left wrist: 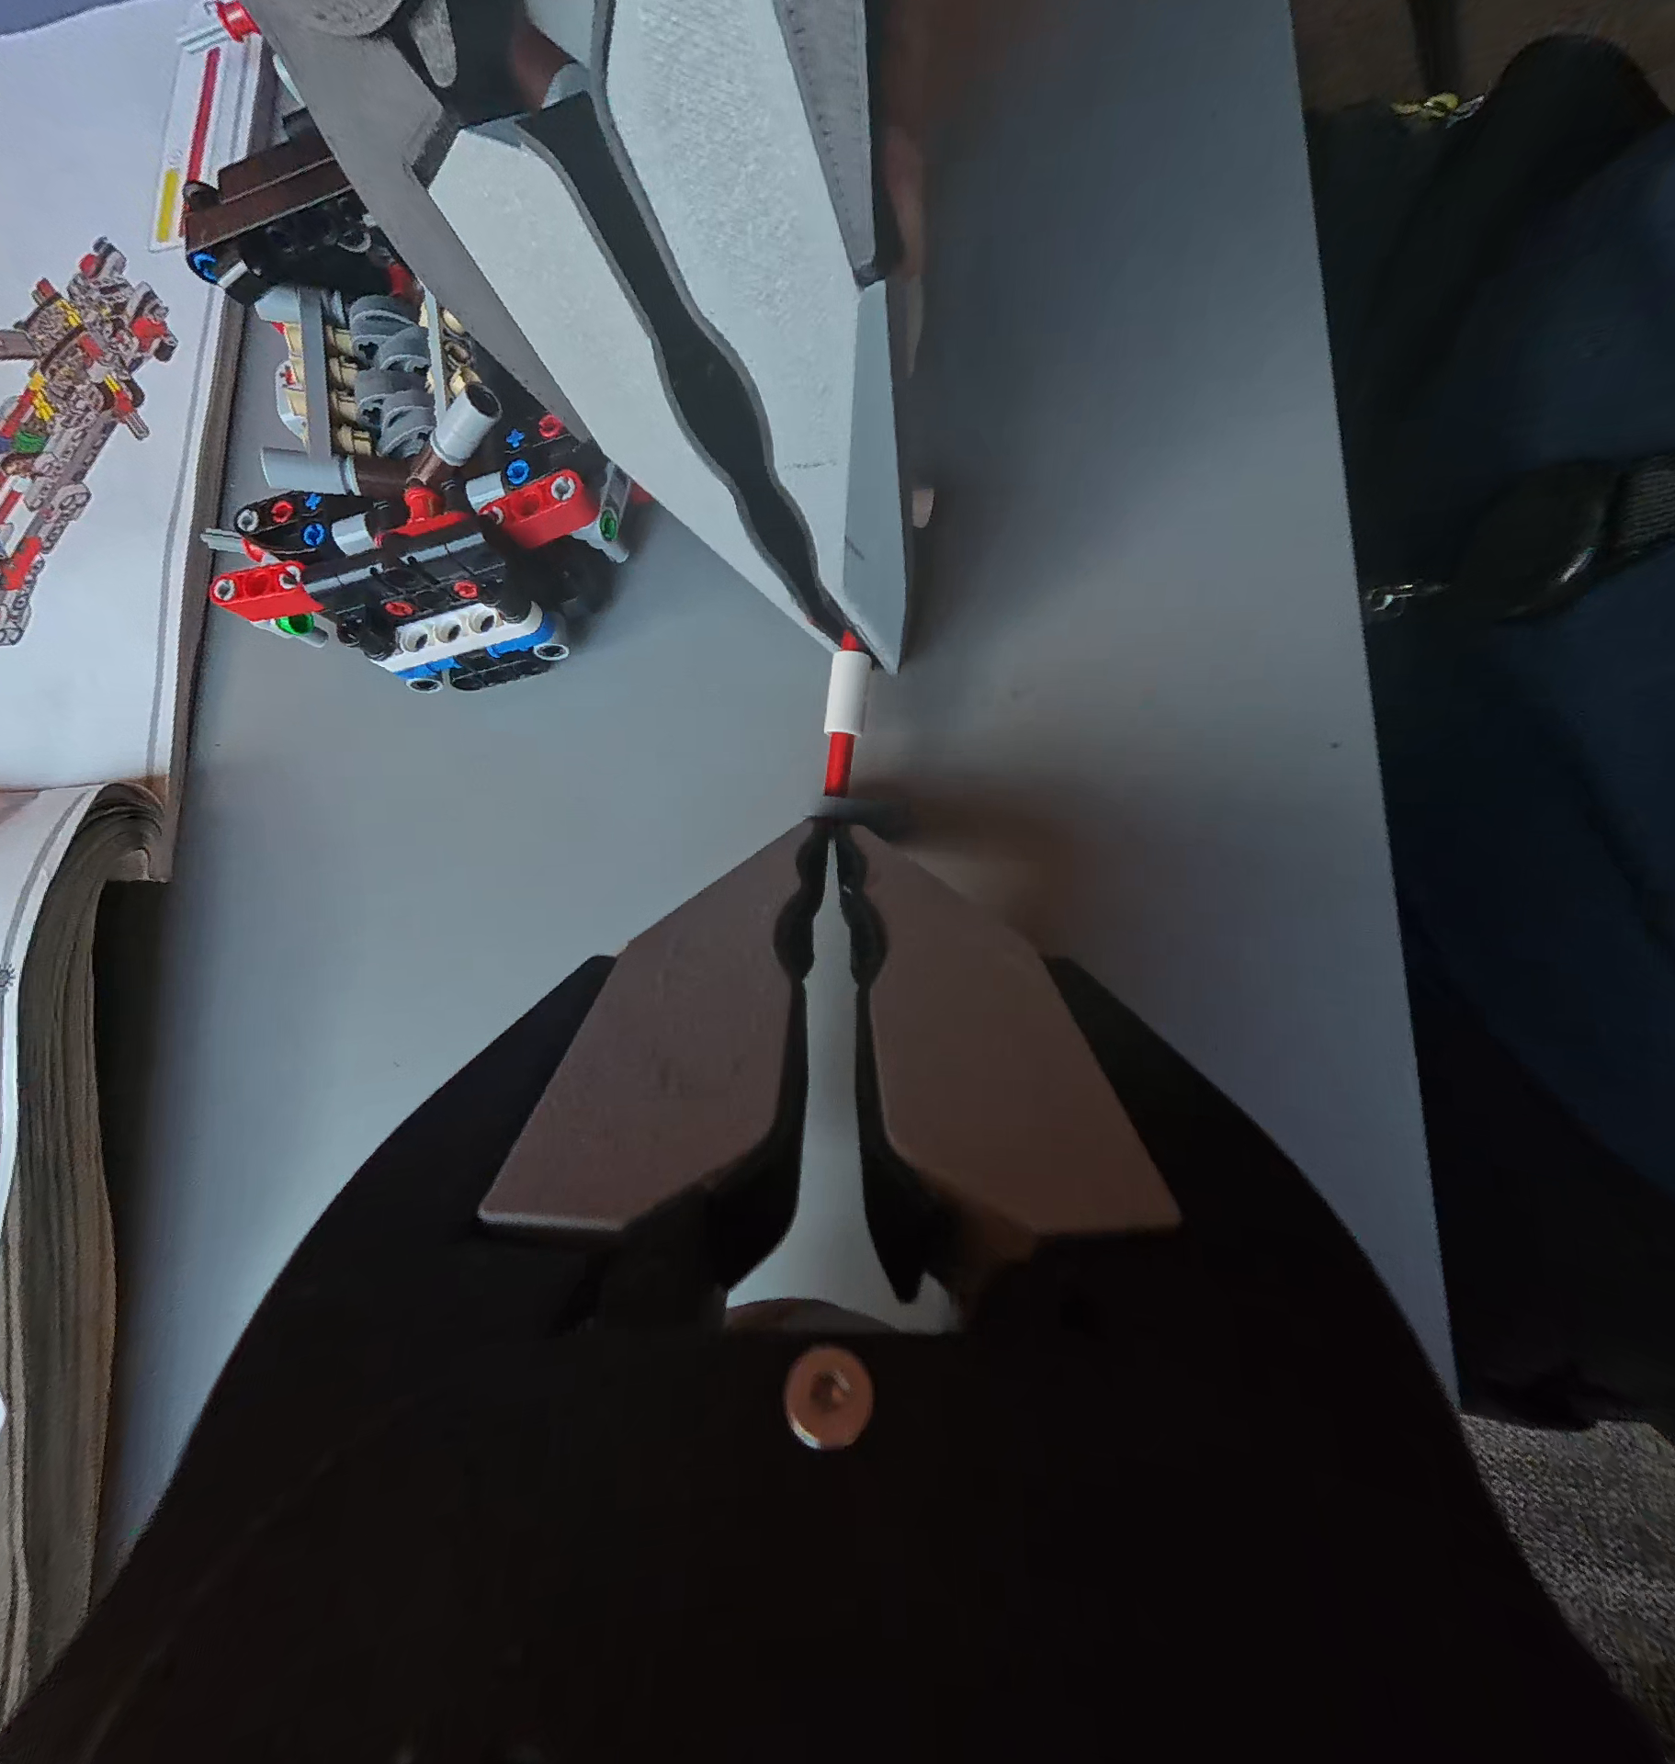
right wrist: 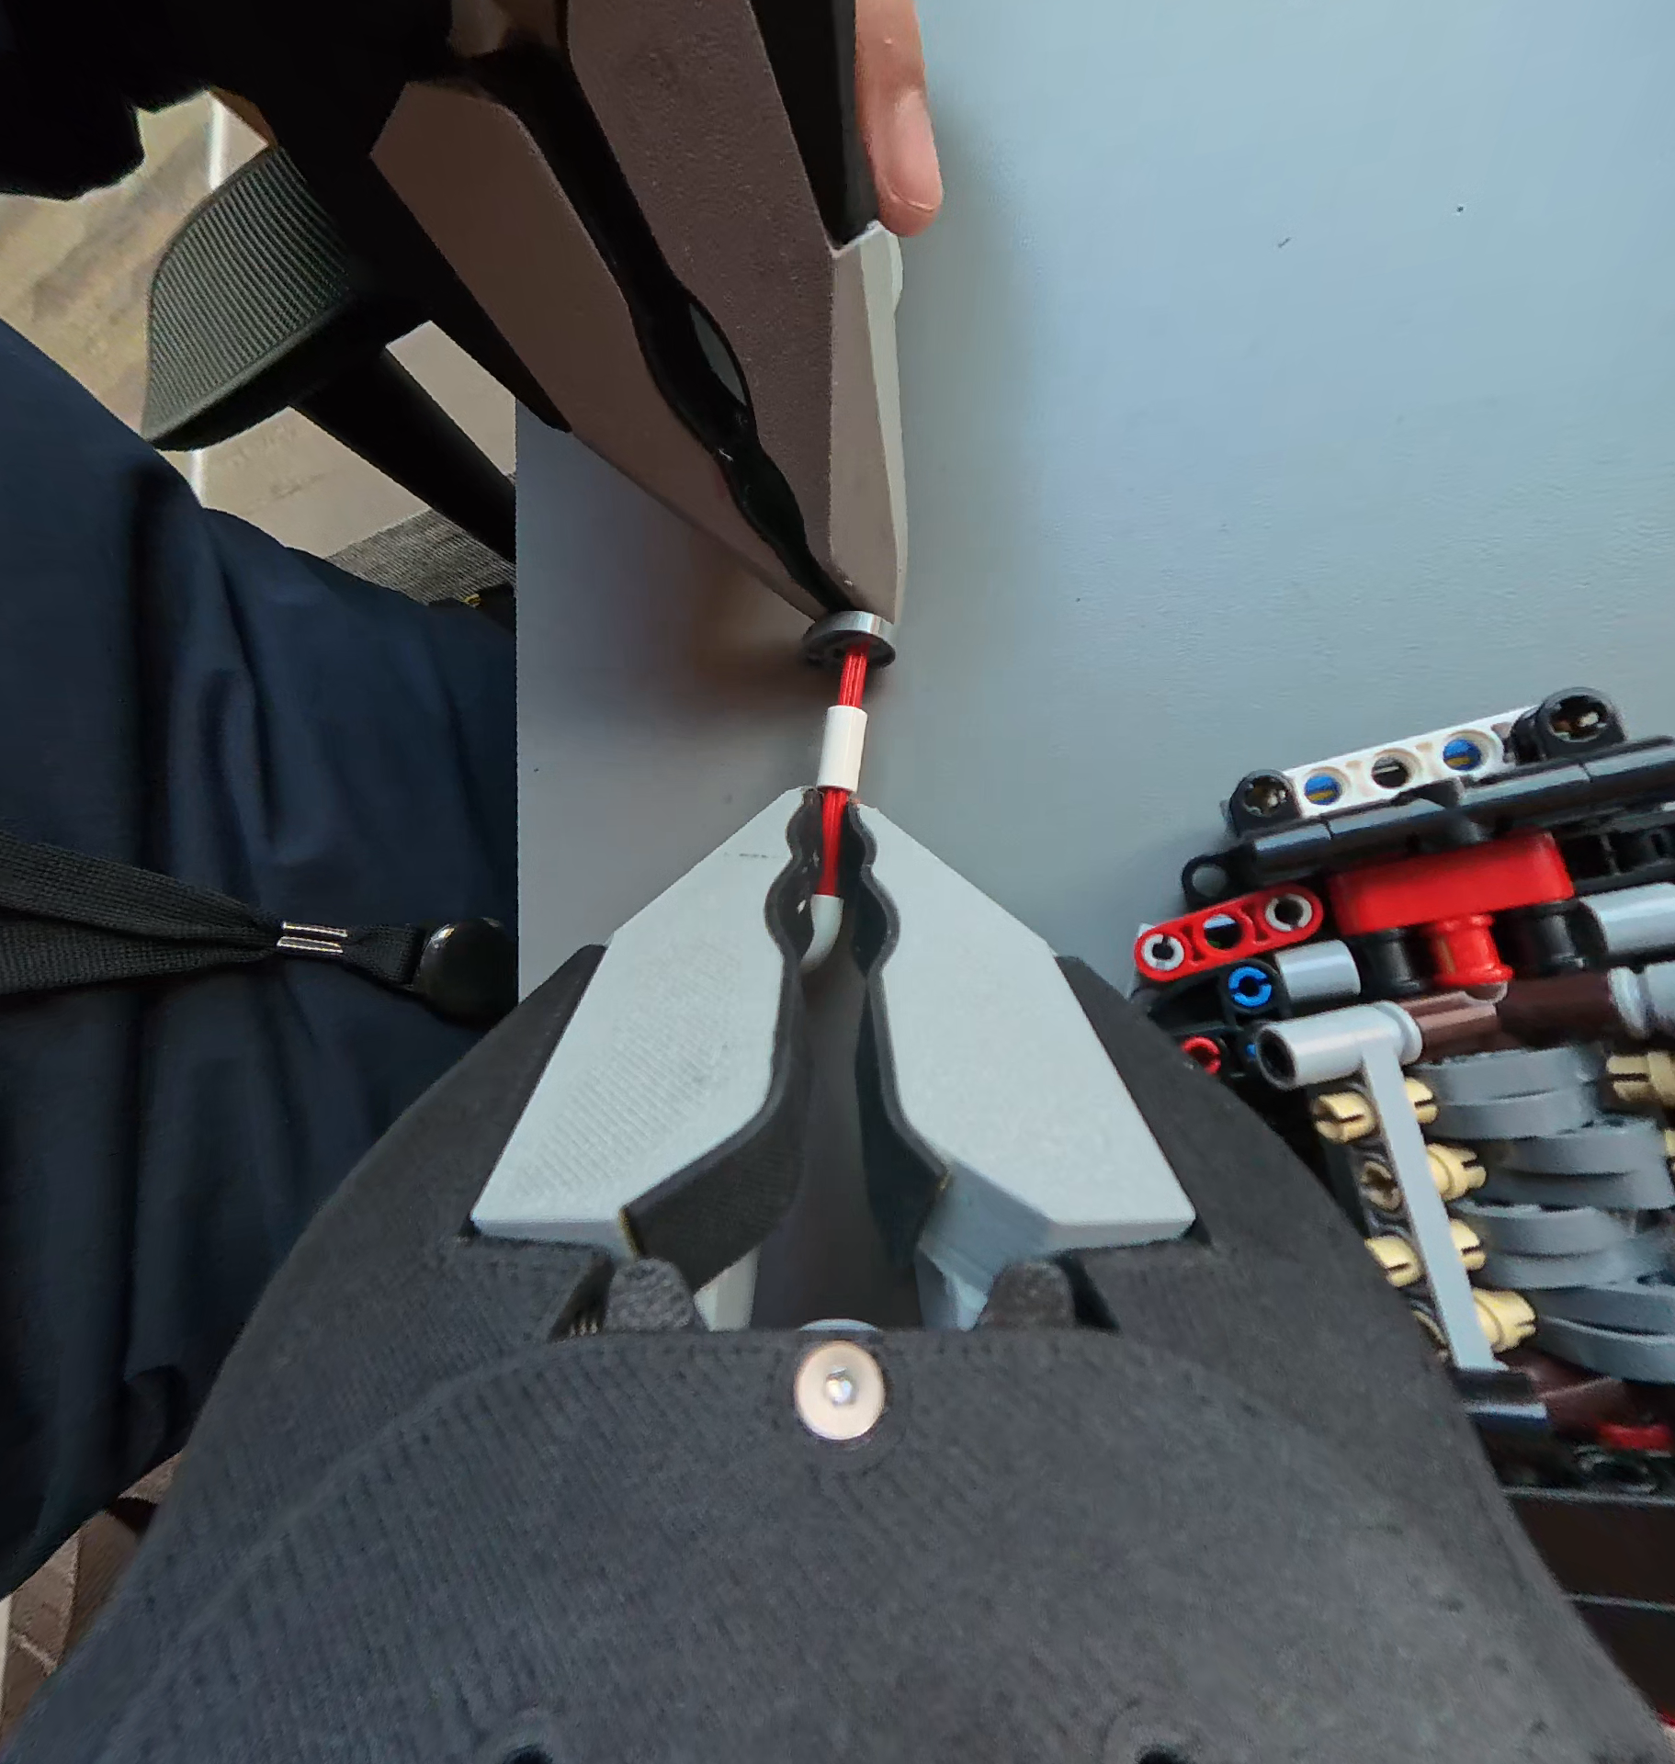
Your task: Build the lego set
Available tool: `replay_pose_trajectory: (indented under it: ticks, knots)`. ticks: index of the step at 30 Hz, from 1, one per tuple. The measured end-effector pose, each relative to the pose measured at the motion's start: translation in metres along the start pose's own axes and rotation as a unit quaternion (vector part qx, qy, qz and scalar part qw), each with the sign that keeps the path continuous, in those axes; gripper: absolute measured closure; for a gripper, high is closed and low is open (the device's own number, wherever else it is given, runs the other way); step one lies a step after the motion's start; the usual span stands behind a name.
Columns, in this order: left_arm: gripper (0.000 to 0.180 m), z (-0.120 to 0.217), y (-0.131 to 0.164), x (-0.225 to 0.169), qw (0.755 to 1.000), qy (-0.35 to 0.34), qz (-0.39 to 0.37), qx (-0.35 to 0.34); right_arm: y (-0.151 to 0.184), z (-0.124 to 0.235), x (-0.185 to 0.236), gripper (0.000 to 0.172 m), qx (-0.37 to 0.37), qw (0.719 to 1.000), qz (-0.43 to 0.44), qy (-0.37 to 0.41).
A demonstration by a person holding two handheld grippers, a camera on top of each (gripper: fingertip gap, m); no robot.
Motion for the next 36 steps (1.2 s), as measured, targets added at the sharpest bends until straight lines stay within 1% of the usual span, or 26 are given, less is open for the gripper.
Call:
replay_pose_trajectory:
  ticks: [7, 13, 16, 20, 24, 25, 27, 31, 34, 35, 36]
  knots:
    - [0.180, -0.001, -0.001, 0.000, 1.000, -0.016, -0.007, 0.011, 0.003, 0.000, 0.000, 0.170, -0.022, 1.000, -0.011, -0.004]
    - [0.177, 0.006, 0.003, -0.004, 1.000, 0.009, -0.001, -0.006, 0.005, -0.002, 0.000, 0.170, -0.050, 0.998, -0.014, -0.021]
    - [0.179, 0.005, 0.000, -0.003, 1.000, -0.004, -0.014, 0.012, 0.005, -0.002, 0.000, 0.170, -0.048, 0.999, -0.012, -0.022]
    - [0.180, 0.005, -0.002, -0.002, 0.999, -0.013, -0.010, 0.030, 0.004, -0.002, 0.000, 0.170, -0.042, 0.999, -0.012, -0.028]
    - [0.180, 0.004, -0.006, -0.006, 0.994, -0.047, -0.058, 0.076, 0.004, -0.002, 0.000, 0.170, -0.036, 0.999, -0.015, -0.028]
    - [0.178, 0.004, -0.007, -0.008, 0.993, -0.049, -0.065, 0.085, 0.003, -0.002, 0.000, 0.170, -0.035, 0.999, -0.015, -0.026]
    - [0.176, 0.004, -0.007, -0.008, 0.992, -0.048, -0.069, 0.093, 0.003, -0.002, 0.000, 0.170, -0.035, 0.999, -0.013, -0.024]
    - [0.180, 0.005, -0.009, -0.004, 0.992, -0.036, -0.063, 0.098, 0.003, -0.002, -0.001, 0.170, -0.037, 0.999, -0.013, -0.025]
    - [0.180, 0.003, -0.009, 0.000, 0.993, -0.026, -0.044, 0.104, 0.003, -0.002, -0.001, 0.170, -0.039, 0.999, -0.014, -0.026]
    - [0.169, 0.002, -0.010, -0.001, 0.994, -0.023, -0.037, 0.104, 0.003, -0.002, -0.001, 0.170, -0.038, 0.999, -0.011, -0.024]
    - [0.174, 0.001, -0.011, -0.003, 0.993, -0.015, -0.037, 0.107, 0.003, -0.002, 0.000, 0.170, -0.038, 0.999, -0.008, -0.023]
Point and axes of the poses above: each gripper's, where its closed fingertips meet, z back along the fingers, y out of its underside, x = y × z across the jaws, the point moved 7 cm from there along z, back along the fingers, and after that the axes turned 3 degrees about y, right-handed, at the moved point
